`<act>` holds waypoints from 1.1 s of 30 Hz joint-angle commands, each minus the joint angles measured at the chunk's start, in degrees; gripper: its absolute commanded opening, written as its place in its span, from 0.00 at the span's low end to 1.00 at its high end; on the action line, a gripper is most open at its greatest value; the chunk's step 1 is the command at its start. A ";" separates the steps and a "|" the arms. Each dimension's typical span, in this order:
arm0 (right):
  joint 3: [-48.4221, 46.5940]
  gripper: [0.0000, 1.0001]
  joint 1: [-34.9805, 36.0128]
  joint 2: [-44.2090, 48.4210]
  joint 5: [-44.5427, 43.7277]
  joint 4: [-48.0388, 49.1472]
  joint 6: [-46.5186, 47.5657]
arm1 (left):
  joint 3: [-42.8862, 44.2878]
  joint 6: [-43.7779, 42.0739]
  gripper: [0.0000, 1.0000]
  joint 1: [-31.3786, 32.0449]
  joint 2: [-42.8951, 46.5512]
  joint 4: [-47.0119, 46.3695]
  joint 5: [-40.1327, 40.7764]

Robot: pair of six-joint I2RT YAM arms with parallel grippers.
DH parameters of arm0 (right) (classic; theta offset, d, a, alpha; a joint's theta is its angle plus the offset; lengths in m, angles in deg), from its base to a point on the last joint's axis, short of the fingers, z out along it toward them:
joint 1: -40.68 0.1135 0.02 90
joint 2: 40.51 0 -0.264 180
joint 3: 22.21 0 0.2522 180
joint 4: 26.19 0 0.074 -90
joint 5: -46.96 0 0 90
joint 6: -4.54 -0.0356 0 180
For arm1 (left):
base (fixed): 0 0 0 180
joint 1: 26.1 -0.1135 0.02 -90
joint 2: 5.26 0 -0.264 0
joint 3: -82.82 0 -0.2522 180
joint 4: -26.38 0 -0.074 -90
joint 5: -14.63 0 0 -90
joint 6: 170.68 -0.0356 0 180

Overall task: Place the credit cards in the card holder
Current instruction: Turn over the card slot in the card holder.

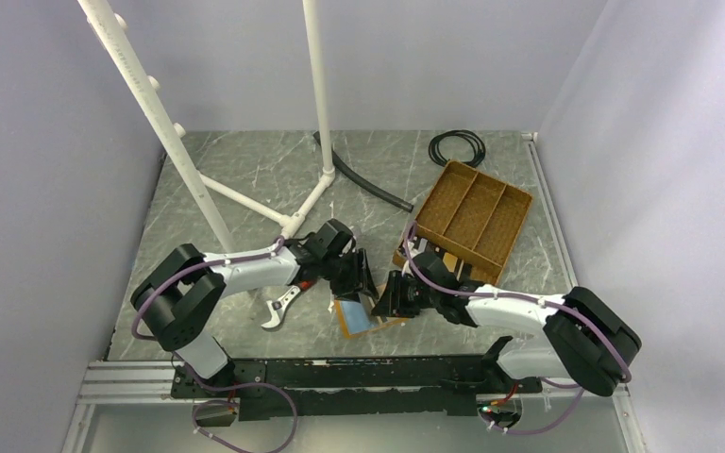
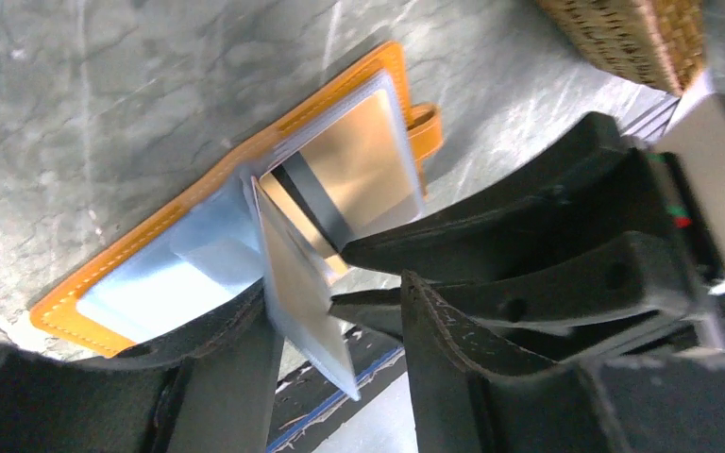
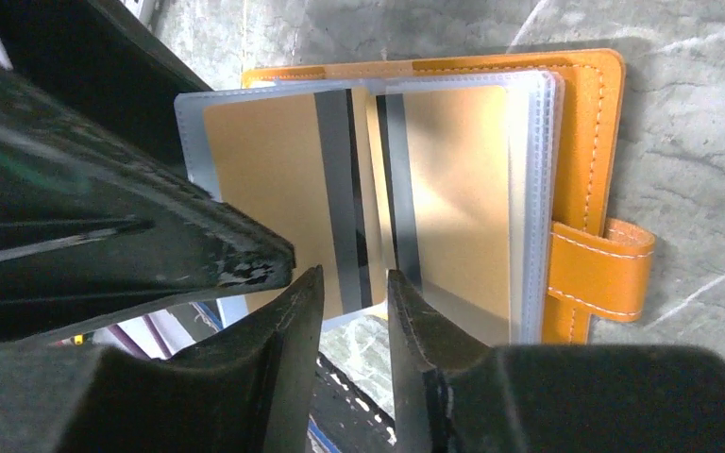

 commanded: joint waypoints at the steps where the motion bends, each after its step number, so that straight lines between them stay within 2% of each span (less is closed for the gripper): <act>1: -0.04 0.37 -0.28 2.43 0.82 -0.95 1.41 | 4.80 -1.97 0.53 0.36 1.80 1.59 0.15; 6: 0.06 0.50 -0.28 8.30 -0.74 -3.90 6.62 | 4.76 -2.68 0.56 0.38 3.15 3.69 1.14; 9: -0.38 0.55 -0.29 9.95 -0.11 -3.97 8.82 | 4.16 -2.29 0.56 0.43 2.57 2.78 0.60; 21: 0.36 0.55 -0.12 8.11 5.36 4.39 6.69 | 5.11 -3.01 0.56 0.33 1.25 3.06 -0.27; 33: -1.28 0.55 1.60 3.67 3.44 3.81 7.39 | 6.14 -3.26 0.56 0.35 0.89 3.06 -0.69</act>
